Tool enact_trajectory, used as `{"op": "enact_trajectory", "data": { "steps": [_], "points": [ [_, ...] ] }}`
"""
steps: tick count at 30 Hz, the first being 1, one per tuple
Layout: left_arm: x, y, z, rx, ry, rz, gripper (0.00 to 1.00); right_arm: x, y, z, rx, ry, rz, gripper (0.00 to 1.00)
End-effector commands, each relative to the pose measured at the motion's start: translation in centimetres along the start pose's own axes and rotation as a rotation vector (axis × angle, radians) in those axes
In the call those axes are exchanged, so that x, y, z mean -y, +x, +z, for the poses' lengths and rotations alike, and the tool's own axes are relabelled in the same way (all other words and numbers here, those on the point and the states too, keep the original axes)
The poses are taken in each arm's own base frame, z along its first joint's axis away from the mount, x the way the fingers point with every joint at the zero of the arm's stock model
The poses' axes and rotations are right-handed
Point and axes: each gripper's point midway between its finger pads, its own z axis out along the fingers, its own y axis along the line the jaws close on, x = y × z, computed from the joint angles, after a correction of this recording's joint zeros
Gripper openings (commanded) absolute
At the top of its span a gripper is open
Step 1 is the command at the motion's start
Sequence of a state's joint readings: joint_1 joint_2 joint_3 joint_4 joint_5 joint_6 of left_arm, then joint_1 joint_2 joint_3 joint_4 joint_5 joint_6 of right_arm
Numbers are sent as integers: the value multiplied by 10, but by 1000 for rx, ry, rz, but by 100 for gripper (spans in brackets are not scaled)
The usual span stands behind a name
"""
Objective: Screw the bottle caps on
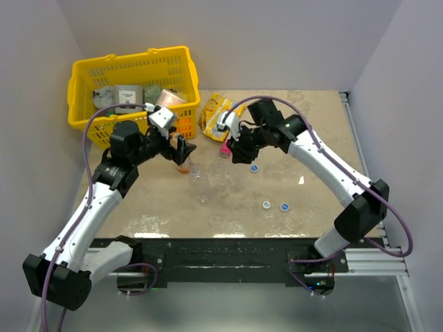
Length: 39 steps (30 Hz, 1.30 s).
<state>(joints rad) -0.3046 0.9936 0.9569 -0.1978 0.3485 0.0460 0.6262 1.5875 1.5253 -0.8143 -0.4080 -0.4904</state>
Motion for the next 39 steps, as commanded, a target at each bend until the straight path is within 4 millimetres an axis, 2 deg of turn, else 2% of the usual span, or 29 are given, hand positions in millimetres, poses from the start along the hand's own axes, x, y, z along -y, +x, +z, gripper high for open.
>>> {"op": "enact_trajectory", "data": {
  "steps": [1,2,3,4,5,6,7,9,11,12,14,15,16,17,18,19,20,21,25,26,27,29,31,32,33,35,39],
  "points": [
    [75,-45,9,135,406,55,100,16,-34,-85,86,100,-56,7],
    [82,-44,21,137,436,59,100,21,-50,-105,139,115,-65,6],
    [91,-49,24,148,467,73,100,36,-47,-121,149,153,-36,5],
    [109,-57,29,184,511,103,100,37,-44,-132,140,152,-20,5],
    [117,-61,39,210,527,119,100,42,-54,-147,160,175,-58,5],
    [124,-69,42,233,542,135,100,47,-52,-157,157,194,-59,4],
    [136,-72,47,242,561,154,100,46,-49,-162,143,196,-53,4],
    [145,-77,60,267,566,172,100,48,-50,-178,160,232,-53,1],
    [153,-86,66,294,552,147,100,50,-45,-184,149,269,-33,0],
    [156,-95,64,312,553,129,100,48,-45,-192,157,290,-26,0],
    [170,-99,60,323,581,100,100,42,-44,-197,168,295,-1,0],
    [177,-90,60,309,591,105,100,36,-45,-202,183,295,-3,0],
    [187,-83,60,301,583,111,100,31,-46,-203,191,284,-1,0],
    [188,-86,54,329,561,112,100,23,-45,-201,202,251,6,0],
    [186,-64,56,299,538,102,100,16,-43,-201,205,228,2,0],
    [182,-58,56,305,494,96,100,5,-42,-207,220,215,-6,0],
    [182,-61,48,344,489,100,100,-4,-37,-200,223,164,-5,0],
    [185,-41,47,314,500,124,100,-13,-34,-199,224,138,-19,0],
    [203,-5,37,223,548,50,100,-47,-12,-193,191,6,-52,0],
    [205,-6,34,245,556,50,100,-52,-7,-193,185,-15,-93,0],
    [207,4,33,232,564,48,100,-61,-7,-193,199,-55,-119,1],
    [215,3,32,268,592,59,100,-70,-3,-192,206,-78,-128,2],
    [229,13,28,285,644,105,100,-77,-5,-191,225,-112,-129,4],
    [234,10,27,318,654,110,100,-78,-5,-189,219,-122,-122,4],
    [238,20,28,310,661,109,100,-82,-5,-187,214,-134,-135,4],
    [246,24,33,331,663,125,100,-85,-4,-184,193,-134,-153,4],
    [258,29,38,345,657,115,100,-110,-9,-181,199,-211,-173,4]
  ]
}}
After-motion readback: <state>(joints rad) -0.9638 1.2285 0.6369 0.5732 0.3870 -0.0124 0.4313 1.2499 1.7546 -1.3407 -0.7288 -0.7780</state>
